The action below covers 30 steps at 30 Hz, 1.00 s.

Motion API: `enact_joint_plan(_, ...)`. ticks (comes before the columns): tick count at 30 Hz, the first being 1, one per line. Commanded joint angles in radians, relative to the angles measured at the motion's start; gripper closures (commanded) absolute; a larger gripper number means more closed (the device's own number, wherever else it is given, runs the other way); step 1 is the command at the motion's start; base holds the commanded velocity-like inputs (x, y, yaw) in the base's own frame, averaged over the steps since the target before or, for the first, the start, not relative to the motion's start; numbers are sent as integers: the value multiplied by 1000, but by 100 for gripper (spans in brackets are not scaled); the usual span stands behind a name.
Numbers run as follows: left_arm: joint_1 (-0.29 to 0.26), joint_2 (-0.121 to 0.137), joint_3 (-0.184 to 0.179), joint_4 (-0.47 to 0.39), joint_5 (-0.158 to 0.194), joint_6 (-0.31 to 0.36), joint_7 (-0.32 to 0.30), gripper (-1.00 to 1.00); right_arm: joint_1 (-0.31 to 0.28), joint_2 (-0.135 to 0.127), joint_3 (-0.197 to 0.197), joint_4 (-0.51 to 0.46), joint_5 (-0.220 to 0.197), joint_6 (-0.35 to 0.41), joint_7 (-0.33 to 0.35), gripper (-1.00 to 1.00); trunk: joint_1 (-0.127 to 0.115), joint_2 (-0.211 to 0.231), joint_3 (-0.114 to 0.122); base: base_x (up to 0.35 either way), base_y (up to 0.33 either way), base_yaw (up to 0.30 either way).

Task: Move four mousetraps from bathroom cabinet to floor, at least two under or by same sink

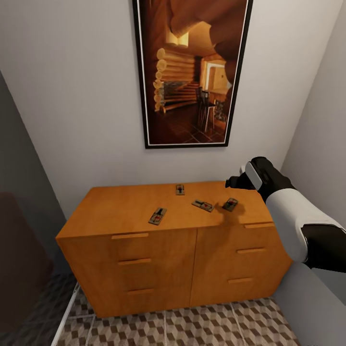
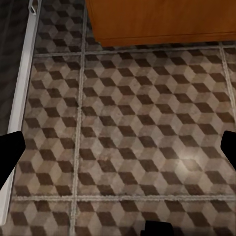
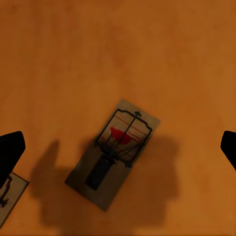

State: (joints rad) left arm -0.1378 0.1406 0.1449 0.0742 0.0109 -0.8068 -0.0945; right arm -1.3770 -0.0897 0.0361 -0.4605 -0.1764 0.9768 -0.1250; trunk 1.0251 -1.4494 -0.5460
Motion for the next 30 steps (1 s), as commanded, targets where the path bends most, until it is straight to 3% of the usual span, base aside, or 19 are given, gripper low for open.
enact_joint_plan(1, -2, 1, 8, 4, 2, -5, -10, -100, -1, -1, 4, -1, -11, 3, -9, -100, 0, -1, -3, 0, 0, 0)
enact_joint_plan(30, -2, 1, 8, 4, 2, -3, -10, -100, -1, -2, 2, -2, -11, 3, -10, -100, 0, -1, -43, 0, 0, 0)
